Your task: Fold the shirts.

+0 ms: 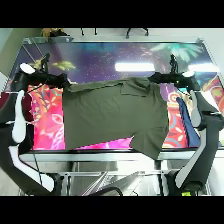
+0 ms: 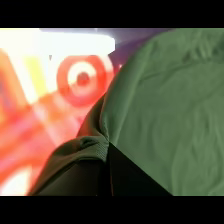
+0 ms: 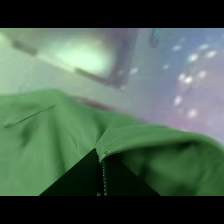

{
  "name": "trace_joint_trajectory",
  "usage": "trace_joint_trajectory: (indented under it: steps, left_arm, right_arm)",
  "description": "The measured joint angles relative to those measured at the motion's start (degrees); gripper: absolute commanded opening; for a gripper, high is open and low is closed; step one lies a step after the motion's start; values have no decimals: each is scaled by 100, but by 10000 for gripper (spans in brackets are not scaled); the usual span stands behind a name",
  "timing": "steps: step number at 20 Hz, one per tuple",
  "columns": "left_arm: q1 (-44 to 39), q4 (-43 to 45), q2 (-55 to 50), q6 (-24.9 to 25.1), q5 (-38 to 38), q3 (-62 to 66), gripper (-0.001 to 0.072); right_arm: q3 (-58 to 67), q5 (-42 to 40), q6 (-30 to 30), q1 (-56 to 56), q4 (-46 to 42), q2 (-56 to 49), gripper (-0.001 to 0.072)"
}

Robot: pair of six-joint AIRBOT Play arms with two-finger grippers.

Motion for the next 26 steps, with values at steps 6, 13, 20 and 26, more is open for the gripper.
trace_joint_trajectory:
  steps: [6, 13, 20, 26]
  left_arm:
    - [-52, 61, -269, -398, 162, 1198, 13]
    - [-153, 890, 136, -501, 17, 629, 13]
    - [-498, 1714, -195, -531, 59, 470, 13]
    - [-575, 1869, -531, -533, 166, 457, 102]
  right_arm:
    - [713, -273, 190, -136, -2, -173, 19]
    - [498, 461, 192, -492, -752, 466, 18]
    - [-407, 896, 234, -483, -1510, 647, 19]
    - [-610, 916, 308, -284, -1917, 656, 241]
